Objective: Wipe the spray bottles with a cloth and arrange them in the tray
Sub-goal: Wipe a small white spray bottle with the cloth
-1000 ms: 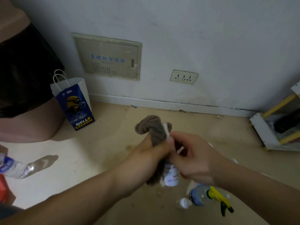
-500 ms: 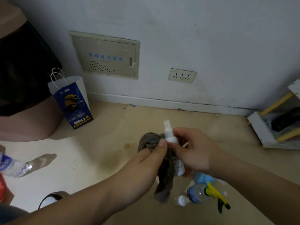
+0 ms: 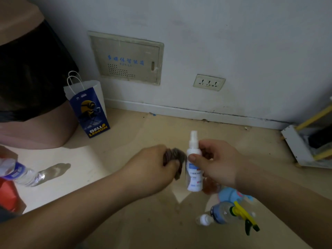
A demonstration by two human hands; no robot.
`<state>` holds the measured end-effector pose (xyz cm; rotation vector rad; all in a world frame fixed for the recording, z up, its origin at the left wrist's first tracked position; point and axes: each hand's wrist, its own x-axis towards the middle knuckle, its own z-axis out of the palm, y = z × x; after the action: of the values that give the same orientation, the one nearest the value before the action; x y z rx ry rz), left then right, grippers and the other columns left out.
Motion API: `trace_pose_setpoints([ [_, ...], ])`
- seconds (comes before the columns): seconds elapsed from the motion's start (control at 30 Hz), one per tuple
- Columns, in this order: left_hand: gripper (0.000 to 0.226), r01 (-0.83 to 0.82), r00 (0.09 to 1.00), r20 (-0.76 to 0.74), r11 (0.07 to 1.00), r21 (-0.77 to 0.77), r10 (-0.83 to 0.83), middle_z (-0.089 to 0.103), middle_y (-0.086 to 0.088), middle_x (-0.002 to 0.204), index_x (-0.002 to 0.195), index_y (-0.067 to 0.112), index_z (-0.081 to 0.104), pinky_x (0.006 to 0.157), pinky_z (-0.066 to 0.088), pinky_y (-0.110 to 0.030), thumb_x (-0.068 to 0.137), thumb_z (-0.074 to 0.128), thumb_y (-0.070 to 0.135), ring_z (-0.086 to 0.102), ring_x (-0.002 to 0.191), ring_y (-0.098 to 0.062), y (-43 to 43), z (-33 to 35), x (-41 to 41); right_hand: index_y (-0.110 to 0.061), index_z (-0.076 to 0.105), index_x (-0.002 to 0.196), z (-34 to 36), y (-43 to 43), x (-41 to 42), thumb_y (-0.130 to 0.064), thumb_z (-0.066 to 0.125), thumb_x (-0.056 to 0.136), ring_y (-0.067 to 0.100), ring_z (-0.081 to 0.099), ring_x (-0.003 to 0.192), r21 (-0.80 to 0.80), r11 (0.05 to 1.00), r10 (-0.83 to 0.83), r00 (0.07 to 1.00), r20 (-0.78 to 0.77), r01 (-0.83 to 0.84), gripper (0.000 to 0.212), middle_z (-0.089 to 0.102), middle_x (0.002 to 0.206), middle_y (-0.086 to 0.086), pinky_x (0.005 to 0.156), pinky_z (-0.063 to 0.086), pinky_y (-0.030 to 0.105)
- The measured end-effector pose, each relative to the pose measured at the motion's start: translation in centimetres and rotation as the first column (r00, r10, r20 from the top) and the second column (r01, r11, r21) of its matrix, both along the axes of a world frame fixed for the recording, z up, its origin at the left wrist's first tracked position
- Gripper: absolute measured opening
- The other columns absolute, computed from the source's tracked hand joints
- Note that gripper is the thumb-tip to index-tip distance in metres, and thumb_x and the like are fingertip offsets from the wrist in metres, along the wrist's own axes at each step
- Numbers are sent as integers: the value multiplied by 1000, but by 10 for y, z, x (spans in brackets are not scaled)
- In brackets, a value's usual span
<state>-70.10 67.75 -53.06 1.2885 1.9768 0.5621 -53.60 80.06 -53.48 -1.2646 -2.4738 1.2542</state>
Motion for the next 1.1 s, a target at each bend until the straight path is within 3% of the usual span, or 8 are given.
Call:
trace_pose_setpoints([
  [0.23, 31, 46, 974, 207, 979, 199, -88, 56, -10, 97, 101, 3, 63, 74, 45, -30, 108, 41, 24, 51, 81, -12, -2, 10, -12, -22, 75, 107, 1, -2, -1, -18, 64, 99, 3, 69, 73, -164, 986, -5, 991, -134, -17, 14, 78, 91, -3, 67, 57, 24],
  [0.4, 7, -54, 987, 161, 891, 451, -22, 69, 6, 88, 86, 25, 71, 70, 56, -25, 89, 75, 30, 66, 82, -10, -1, 3, -11, -19, 76, 108, 10, -7, -4, -9, 60, 101, 18, 71, 79, -206, 973, 53, 971, -235, -103, 20, 77, 92, 4, 69, 58, 28],
  [0.47, 27, -152, 980, 186, 866, 476, 69, 68, 13, 101, 107, 32, 66, 76, 54, -21, 85, 75, 44, 65, 94, -5, -4, -3, -11, -19, 76, 109, 14, -9, -5, -7, 60, 101, 20, 69, 75, -240, 964, 41, 958, -283, -112, 21, 77, 90, 5, 69, 56, 29],
  [0.57, 53, 2, 1000, -23, 869, 495, 11, 47, 26, 141, 140, 51, 46, 109, 41, -28, 89, 51, 61, 41, 134, 2, -7, -8, -7, -19, 76, 103, 19, -16, -8, -4, 61, 99, 19, 67, 70, -265, 957, 26, 944, -328, -119, 21, 76, 83, 1, 68, 56, 29],
  [0.67, 31, -93, 944, 323, 882, 462, -69, 60, 24, 127, 127, 65, 40, 104, 49, -33, 97, 43, 57, 58, 120, 0, -11, -8, 15, -15, 76, 100, 16, -20, -11, -1, 60, 98, 27, 74, 82, -311, 949, -50, 943, -330, -59, 21, 78, 89, 5, 73, 61, 35],
  [0.9, 30, -250, 931, 361, 825, 507, 60, 65, 17, 120, 136, 44, 51, 94, 56, -32, 109, 39, 36, 64, 113, -4, -20, -24, 39, -24, 76, 111, 12, -20, -13, -9, 67, 96, 8, 74, 98, -288, 955, -173, 929, -327, 76, 23, 79, 100, -7, 91, 57, 30],
  [1.0, 29, -407, 769, 611, 880, 244, 186, 76, 12, 102, 114, 37, 67, 82, 58, -28, 111, 38, 38, 73, 91, -2, -8, -20, 27, -27, 75, 110, 12, -22, -12, -15, 70, 94, 7, 73, 98, -231, 966, -194, 918, -345, 118, 21, 78, 100, -10, 91, 58, 33],
  [1.1, 34, -423, 400, 900, 906, 11, 176, 76, 1, 63, 103, 12, 71, 67, 58, -23, 109, 42, 26, 73, 60, -5, -15, -30, 15, -30, 73, 107, 15, -25, -12, -16, 72, 92, 7, 73, 93, -170, 983, -112, 953, -281, 65, 21, 77, 98, -11, 80, 59, 25],
])
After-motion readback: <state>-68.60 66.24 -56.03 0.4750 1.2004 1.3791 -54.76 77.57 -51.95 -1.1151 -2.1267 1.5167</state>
